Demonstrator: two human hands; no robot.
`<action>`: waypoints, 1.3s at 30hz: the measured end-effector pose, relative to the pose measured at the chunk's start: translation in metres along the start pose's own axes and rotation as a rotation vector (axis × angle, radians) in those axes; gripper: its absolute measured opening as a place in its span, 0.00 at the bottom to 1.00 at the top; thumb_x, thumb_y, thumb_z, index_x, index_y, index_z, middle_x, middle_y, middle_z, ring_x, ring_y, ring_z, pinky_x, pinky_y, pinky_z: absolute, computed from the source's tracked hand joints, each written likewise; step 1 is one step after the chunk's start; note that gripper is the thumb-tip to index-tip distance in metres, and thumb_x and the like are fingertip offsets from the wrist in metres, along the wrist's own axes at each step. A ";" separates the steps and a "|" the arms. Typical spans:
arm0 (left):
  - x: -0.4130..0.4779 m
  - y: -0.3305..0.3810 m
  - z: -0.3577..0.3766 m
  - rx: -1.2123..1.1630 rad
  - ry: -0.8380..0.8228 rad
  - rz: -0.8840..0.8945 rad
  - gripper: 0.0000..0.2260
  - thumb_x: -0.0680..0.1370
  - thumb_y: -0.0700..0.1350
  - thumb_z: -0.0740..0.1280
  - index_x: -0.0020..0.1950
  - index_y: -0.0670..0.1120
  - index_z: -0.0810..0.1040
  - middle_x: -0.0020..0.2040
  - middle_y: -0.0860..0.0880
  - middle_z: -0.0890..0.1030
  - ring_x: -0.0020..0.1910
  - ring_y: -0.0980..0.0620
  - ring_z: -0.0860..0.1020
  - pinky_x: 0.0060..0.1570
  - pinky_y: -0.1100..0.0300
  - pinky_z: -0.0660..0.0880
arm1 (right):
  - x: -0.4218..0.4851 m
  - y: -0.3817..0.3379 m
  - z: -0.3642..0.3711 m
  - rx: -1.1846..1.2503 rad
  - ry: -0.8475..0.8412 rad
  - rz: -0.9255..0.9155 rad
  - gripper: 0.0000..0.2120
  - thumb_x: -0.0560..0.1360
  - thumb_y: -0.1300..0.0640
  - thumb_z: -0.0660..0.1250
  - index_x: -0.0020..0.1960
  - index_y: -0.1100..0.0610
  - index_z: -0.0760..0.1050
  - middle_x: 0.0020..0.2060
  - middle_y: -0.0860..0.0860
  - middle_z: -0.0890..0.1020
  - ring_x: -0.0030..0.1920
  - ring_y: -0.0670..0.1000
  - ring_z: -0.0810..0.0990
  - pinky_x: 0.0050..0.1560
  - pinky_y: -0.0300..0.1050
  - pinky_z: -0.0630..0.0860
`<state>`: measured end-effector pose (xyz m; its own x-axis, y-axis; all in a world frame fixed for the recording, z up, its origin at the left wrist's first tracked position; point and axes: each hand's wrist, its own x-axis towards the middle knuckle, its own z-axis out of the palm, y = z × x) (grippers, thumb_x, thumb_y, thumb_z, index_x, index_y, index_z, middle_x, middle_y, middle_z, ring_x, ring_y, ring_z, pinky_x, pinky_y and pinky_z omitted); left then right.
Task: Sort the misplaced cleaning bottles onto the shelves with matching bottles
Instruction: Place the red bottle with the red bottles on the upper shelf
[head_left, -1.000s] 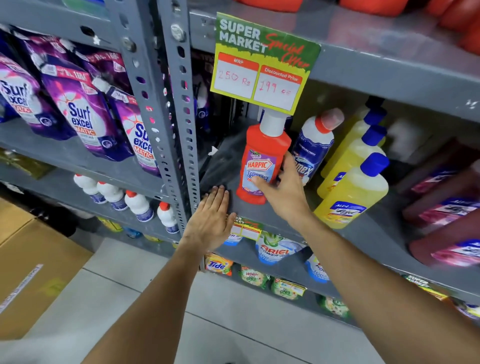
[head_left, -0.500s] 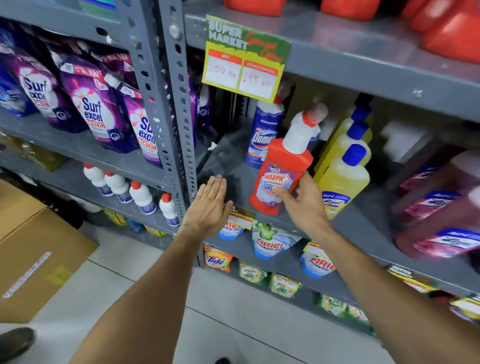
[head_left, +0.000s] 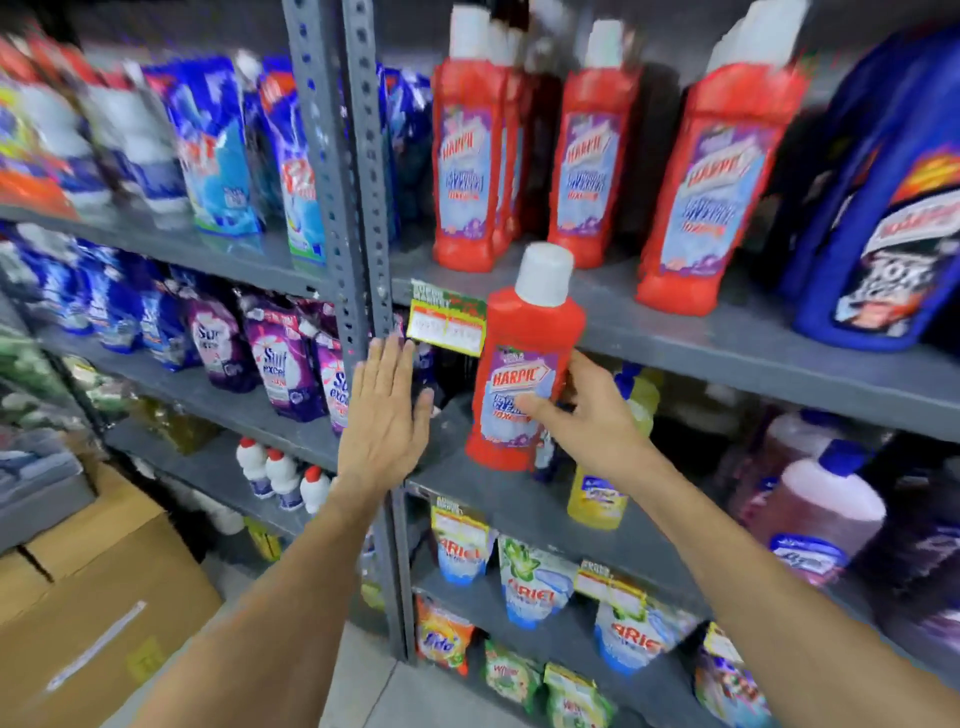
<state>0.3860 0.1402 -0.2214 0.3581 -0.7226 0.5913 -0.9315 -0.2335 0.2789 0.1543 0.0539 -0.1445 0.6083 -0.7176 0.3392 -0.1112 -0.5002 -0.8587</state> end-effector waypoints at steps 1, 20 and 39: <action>0.014 0.006 -0.012 0.004 0.052 0.003 0.27 0.84 0.53 0.52 0.80 0.40 0.55 0.81 0.41 0.55 0.81 0.43 0.50 0.79 0.44 0.50 | 0.005 -0.019 -0.008 0.013 -0.004 -0.038 0.18 0.75 0.64 0.73 0.61 0.51 0.75 0.54 0.45 0.85 0.53 0.40 0.84 0.58 0.43 0.80; 0.111 0.048 -0.033 -0.039 -0.030 0.183 0.22 0.84 0.53 0.53 0.70 0.39 0.70 0.68 0.42 0.75 0.70 0.41 0.68 0.74 0.44 0.57 | 0.144 -0.084 -0.068 -0.232 0.441 -0.059 0.25 0.76 0.55 0.73 0.71 0.55 0.70 0.62 0.50 0.82 0.60 0.51 0.81 0.65 0.55 0.77; 0.110 0.046 -0.023 -0.043 -0.007 0.163 0.25 0.83 0.56 0.52 0.72 0.41 0.67 0.70 0.43 0.73 0.72 0.43 0.66 0.76 0.46 0.55 | 0.130 -0.022 -0.050 -0.082 0.270 0.079 0.40 0.68 0.66 0.80 0.73 0.53 0.65 0.65 0.54 0.78 0.65 0.54 0.78 0.66 0.58 0.77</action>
<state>0.3841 0.0646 -0.1258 0.2020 -0.7530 0.6263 -0.9736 -0.0848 0.2121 0.1963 -0.0533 -0.0624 0.3655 -0.8534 0.3716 -0.2201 -0.4672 -0.8563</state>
